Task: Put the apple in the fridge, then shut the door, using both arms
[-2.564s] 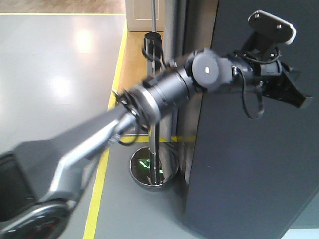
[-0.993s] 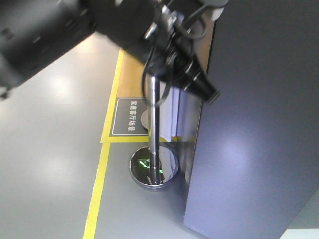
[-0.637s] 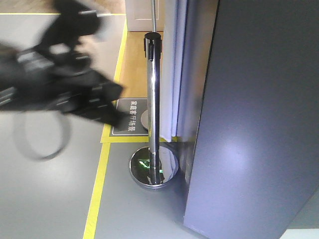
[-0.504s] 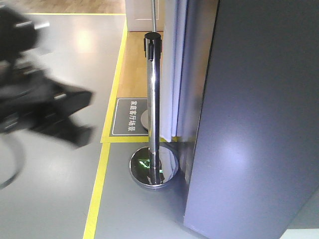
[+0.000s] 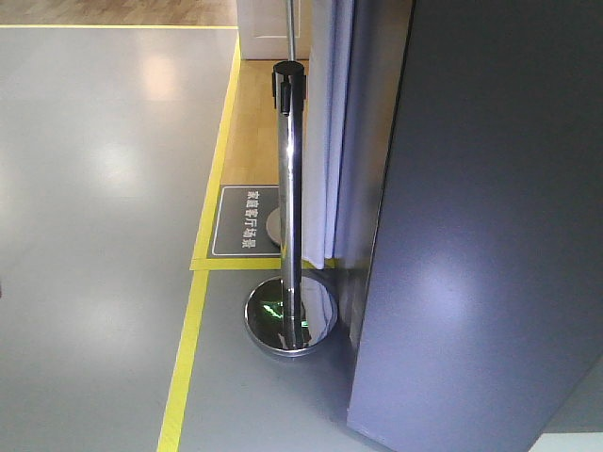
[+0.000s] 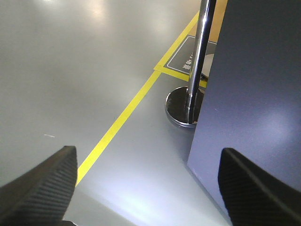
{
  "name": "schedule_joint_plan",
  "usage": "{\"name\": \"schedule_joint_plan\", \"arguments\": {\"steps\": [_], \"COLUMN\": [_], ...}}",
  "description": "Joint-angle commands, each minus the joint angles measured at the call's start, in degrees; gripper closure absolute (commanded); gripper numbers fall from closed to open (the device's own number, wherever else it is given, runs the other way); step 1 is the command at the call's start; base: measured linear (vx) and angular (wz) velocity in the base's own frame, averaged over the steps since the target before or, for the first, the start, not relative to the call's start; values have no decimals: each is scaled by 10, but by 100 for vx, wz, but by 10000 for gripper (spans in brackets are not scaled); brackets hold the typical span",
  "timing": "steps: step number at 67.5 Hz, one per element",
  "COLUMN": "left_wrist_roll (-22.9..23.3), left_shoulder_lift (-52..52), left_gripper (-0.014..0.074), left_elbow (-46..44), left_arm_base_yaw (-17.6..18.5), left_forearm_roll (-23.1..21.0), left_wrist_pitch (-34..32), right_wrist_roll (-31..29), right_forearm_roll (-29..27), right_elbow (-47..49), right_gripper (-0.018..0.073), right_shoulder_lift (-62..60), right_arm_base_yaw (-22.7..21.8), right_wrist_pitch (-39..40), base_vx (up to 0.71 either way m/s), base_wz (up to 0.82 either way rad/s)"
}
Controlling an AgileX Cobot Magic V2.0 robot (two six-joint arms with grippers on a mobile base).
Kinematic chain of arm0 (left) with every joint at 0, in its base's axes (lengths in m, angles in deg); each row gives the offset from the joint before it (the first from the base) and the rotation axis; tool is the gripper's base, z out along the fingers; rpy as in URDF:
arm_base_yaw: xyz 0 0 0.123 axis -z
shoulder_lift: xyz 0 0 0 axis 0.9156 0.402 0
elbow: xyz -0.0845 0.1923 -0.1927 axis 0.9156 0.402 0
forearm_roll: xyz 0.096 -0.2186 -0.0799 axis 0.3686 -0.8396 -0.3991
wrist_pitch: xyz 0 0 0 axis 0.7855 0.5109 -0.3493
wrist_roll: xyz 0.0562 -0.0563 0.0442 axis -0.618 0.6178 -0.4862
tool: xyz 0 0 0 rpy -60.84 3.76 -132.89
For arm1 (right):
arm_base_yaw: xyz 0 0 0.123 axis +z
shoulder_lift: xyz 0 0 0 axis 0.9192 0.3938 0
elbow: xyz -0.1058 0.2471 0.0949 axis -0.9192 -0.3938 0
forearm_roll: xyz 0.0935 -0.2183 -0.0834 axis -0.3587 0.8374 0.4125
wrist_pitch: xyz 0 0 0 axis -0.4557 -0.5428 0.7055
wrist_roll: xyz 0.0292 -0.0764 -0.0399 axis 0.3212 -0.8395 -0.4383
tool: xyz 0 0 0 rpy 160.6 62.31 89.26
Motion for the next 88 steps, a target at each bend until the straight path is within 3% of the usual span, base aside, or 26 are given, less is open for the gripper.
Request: {"name": "schedule_joint_plan", "arguments": {"steps": [1, 10, 32, 45, 53, 58, 64, 72, 81, 88], "left_wrist_roll": [6, 6, 6, 6, 6, 6, 6, 6, 6, 6], "left_shoulder_lift": [-12, -13, -13, -13, -13, -13, -13, -13, -13, -13], "left_gripper": [602, 602, 602, 602, 602, 602, 602, 602, 602, 602], "left_elbow": [-7, -7, -7, -7, -7, -7, -7, -7, -7, -7], "left_arm_base_yaw": [0, 0, 0, 0, 0, 0, 0, 0, 0, 0], "left_forearm_roll": [2, 2, 2, 2, 2, 2, 2, 2, 2, 2], "left_wrist_pitch": [-53, -44, -43, -43, -43, -43, -43, -43, -43, -43], "right_wrist_roll": [-4, -4, -7, -8, 8, 60, 146, 199, 173, 107], "right_forearm_roll": [-2, -4, -4, 16, 67, 111, 204, 283, 274, 199], "right_elbow": [12, 12, 12, 12, 12, 12, 12, 26, 67, 102], "right_gripper": [-12, 91, 576, 568, 568, 568, 567, 562, 563, 561], "right_shoulder_lift": [12, 12, 63, 150, 212, 250, 302, 373, 444, 490], "right_arm_base_yaw": [-1, -1, -1, -1, -1, -1, -1, -7, -80, -165], "right_wrist_pitch": [42, 42, 93, 169, 235, 265, 276, 265, 271, 301], "base_vx": [0, 0, 0, 0, 0, 0, 0, 0, 0, 0], "base_wz": [0, 0, 0, 0, 0, 0, 0, 0, 0, 0]}}
